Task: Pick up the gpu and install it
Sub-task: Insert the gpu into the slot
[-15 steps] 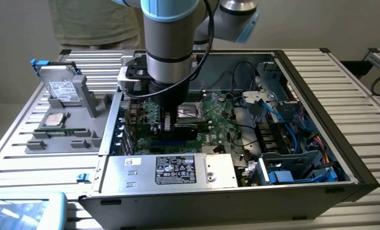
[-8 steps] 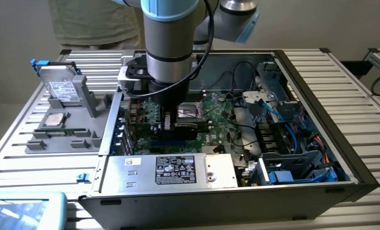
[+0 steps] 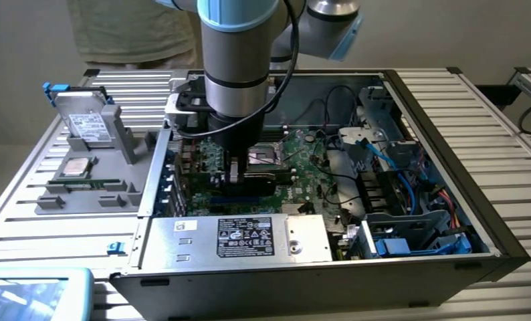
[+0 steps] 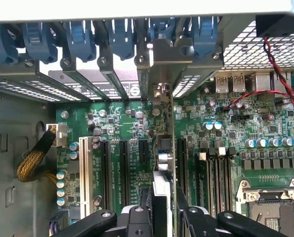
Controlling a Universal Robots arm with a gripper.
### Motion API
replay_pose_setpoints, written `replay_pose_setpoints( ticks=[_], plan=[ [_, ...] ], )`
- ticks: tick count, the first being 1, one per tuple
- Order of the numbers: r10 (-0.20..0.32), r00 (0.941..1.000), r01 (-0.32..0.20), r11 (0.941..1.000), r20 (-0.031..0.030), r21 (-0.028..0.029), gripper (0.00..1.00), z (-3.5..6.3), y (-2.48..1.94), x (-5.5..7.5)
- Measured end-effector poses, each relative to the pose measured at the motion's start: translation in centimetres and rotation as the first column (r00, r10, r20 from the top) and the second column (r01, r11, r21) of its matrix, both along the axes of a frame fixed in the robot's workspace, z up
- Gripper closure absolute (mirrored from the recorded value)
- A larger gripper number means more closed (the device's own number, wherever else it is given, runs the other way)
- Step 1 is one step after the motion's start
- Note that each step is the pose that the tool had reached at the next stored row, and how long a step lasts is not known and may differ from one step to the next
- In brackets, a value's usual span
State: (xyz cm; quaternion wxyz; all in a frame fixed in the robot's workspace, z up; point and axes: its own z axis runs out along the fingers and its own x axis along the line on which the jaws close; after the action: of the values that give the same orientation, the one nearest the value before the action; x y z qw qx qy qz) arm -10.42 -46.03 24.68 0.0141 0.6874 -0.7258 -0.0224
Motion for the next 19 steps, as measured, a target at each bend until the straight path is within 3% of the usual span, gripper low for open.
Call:
replay_pose_setpoints(
  ticks=[15,19],
  plan=[
    [0.0,1.0,0.0,1.0,-0.0001,-0.0021,0.71,-0.08,0.13,-0.03],
    [0.0,1.0,0.0,1.0,-0.0002,-0.0072,0.71,-0.21,0.2,-0.03]
  ],
)
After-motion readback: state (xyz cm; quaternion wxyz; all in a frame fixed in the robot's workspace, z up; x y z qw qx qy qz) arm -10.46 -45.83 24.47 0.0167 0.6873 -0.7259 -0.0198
